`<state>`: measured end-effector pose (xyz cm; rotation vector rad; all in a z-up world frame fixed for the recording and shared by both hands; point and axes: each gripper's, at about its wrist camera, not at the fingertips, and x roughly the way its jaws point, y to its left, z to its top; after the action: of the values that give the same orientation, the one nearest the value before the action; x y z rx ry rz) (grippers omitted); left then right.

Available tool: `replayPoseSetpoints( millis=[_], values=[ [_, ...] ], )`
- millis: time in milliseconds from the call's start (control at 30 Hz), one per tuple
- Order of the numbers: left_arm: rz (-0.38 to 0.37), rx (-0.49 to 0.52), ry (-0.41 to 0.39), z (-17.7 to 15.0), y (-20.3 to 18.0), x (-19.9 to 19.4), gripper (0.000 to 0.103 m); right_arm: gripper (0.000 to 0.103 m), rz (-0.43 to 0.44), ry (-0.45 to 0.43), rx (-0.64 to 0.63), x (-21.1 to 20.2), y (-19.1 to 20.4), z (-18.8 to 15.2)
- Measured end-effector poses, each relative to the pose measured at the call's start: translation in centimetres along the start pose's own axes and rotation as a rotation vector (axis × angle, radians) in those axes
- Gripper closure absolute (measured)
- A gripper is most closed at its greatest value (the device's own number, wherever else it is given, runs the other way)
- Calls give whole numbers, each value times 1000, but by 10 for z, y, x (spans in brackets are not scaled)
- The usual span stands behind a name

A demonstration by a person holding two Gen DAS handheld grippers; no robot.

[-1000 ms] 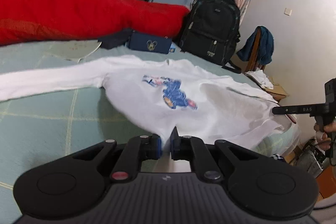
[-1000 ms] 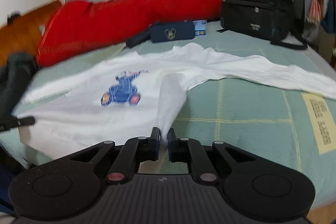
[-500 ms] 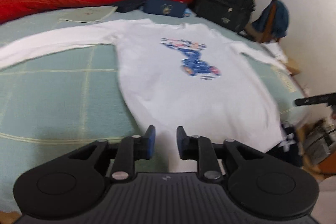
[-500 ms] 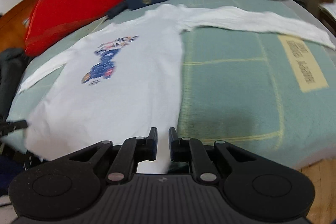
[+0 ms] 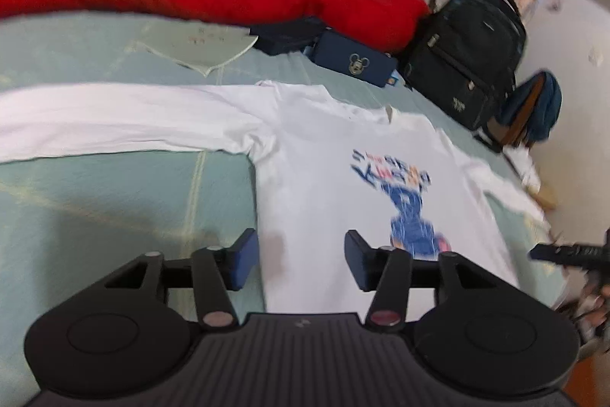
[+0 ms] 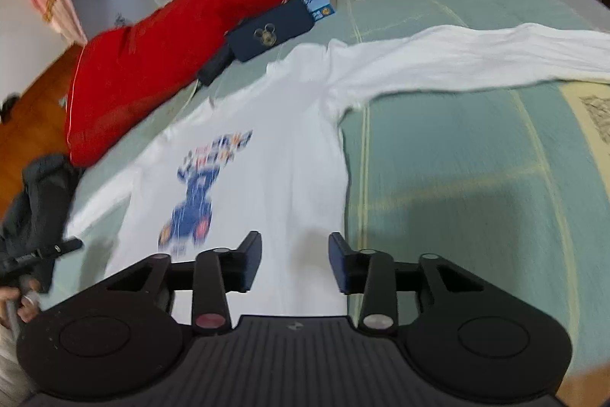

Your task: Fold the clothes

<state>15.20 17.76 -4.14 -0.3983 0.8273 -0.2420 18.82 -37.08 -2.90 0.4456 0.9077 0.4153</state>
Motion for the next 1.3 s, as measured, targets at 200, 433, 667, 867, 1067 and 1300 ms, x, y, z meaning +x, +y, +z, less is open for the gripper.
replayPoseSetpoints(
  millis=[200,433,667,867,1067,1300],
  values=[
    [-51,-172,38,37,36,61,48,53,53,5,110,55,-31,51],
    [-125,-269,54,54,60,109,37,48,117,8,191,112,-55,79],
    [-36,-209,-17,75,54,128,90,87,35,-40,108,129,-47,96],
    [70,-166,-85,93,52,123,98,92,-78,-91,-4,123,-34,116],
    [156,-132,-56,92,54,135,94,92,-139,-60,-22,136,-38,115],
    [212,68,-24,65,24,76,74,64,-177,-31,-126,76,-19,91]
  ],
)
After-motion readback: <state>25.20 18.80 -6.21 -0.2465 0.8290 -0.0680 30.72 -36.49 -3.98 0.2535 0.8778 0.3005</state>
